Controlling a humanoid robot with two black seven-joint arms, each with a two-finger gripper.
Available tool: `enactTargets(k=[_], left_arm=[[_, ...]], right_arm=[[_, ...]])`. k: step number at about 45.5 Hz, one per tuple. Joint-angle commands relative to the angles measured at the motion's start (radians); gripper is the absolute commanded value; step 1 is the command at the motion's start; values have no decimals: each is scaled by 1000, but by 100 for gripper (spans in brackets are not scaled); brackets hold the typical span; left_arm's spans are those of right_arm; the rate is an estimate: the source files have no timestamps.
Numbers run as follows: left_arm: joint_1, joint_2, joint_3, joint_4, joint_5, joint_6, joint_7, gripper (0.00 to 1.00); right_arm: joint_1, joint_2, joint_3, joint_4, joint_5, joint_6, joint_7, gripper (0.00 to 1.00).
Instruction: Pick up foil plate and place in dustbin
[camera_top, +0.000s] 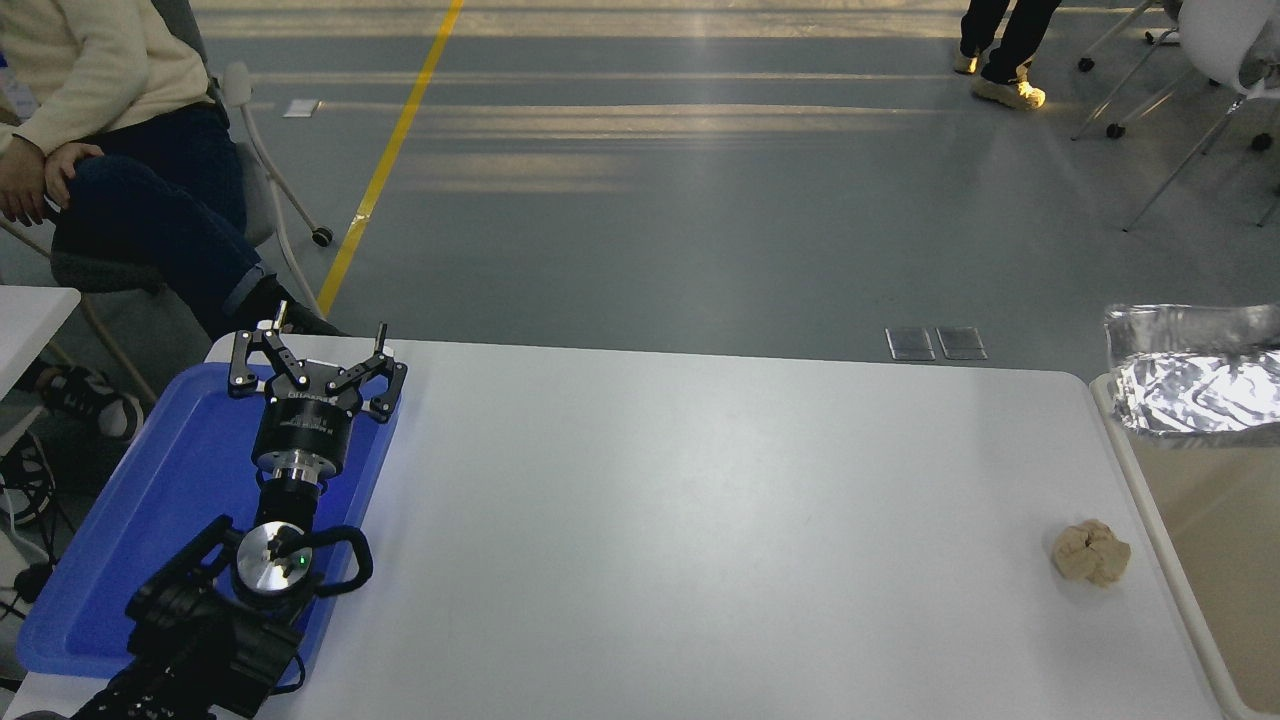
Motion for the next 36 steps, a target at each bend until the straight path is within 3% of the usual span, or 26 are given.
enactTargets(k=[1,7,19,27,36], left_arm=[[0,1,0,1,-1,0,0,100],[0,1,0,1,-1,0,0,100],[0,1,0,1,-1,0,0,100],[0,1,0,1,1,0,0,100],[0,0,0,1,-1,0,0,100]], right_arm=[[-250,-7,3,-252,11,0,121,0],[-402,-1,37,-371,28,0,167,0],[-702,50,133,-545,126,-106,166,0],[-877,110,149,-637,290,-257,140,0],[-985,125,161,-648,370,-489,39,0]])
